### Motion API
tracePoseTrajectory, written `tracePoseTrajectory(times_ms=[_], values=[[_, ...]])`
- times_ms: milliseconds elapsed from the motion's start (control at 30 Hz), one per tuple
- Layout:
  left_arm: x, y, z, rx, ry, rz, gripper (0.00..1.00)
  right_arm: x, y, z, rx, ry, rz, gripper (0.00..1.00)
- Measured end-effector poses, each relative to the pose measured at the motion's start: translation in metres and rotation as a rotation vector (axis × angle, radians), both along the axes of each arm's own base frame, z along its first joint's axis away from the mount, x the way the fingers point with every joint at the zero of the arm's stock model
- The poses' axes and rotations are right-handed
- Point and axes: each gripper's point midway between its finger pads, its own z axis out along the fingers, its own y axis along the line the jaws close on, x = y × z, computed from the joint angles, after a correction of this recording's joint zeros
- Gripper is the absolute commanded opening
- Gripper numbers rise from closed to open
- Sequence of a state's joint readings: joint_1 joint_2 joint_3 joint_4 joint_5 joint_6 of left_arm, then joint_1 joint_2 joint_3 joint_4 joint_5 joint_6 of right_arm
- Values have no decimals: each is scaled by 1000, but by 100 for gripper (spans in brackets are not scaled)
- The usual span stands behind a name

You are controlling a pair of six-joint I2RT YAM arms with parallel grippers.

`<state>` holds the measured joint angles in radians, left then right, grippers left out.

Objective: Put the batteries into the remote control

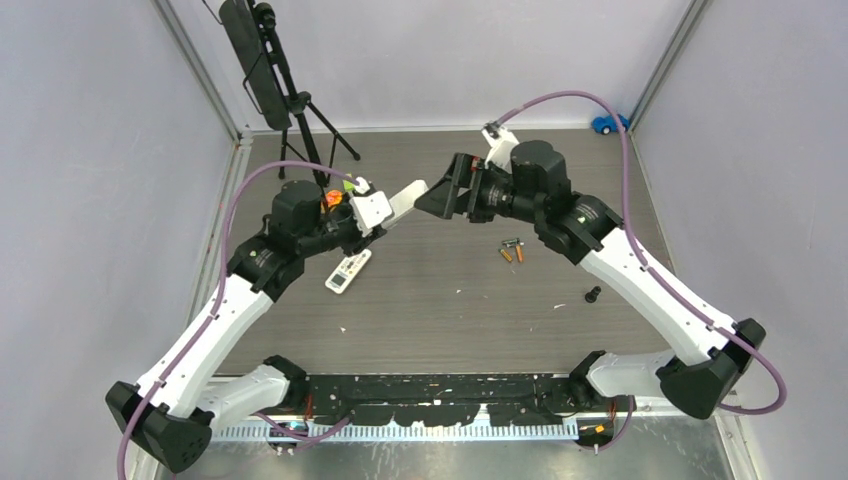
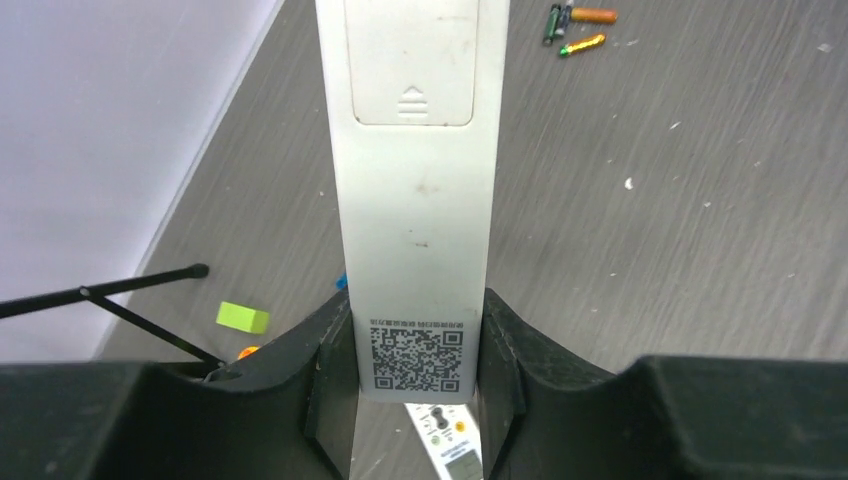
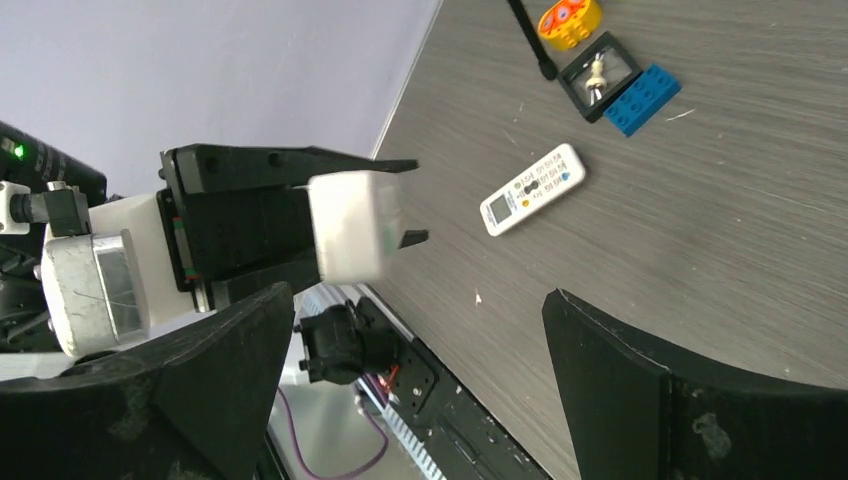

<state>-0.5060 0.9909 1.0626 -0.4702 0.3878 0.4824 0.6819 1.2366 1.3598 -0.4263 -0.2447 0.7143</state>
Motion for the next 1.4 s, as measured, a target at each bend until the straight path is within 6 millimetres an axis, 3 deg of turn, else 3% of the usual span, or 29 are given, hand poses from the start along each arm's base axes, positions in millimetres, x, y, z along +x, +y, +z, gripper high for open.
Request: tracePoseTrajectory(times_ms=[167,300,533,633,667,700,733,767,800,967,1100,1267,1400], values=[[6,-3,-11,99,-70,-57,0,-5,19,-13,-46,18,86,93],[4,-4,-22,155,-104,-105,0,0,27,-27,-76,38,109,82],[-1,-7,-27,190,-131,-162,0,2,34,-49,-125,79,136,55],[-2,-8,-29,194,-127,-169,2,0,38,-52,-123,91,157,30],[-3,-8,-30,195,-124,-172,15,-1,39,-52,-119,93,162,22],[-4,-8,-31,197,-119,-173,40,-3,40,-50,-111,94,169,15],[-5,-8,-32,197,-112,-172,56,-4,42,-49,-104,92,180,12],[-5,-8,-32,194,-107,-172,84,-5,43,-47,-99,92,182,11],[-6,-7,-31,187,-103,-163,98,-5,44,-46,-90,94,182,9],[-10,-3,-14,70,-79,-68,100,-1,39,-52,-35,123,138,2],[-20,-3,10,-154,4,45,100,4,20,-47,57,133,60,1],[-28,-8,36,-449,211,186,100,6,3,-10,218,63,0,0],[-33,-23,61,-625,426,218,100,-5,-3,27,357,10,17,0]])
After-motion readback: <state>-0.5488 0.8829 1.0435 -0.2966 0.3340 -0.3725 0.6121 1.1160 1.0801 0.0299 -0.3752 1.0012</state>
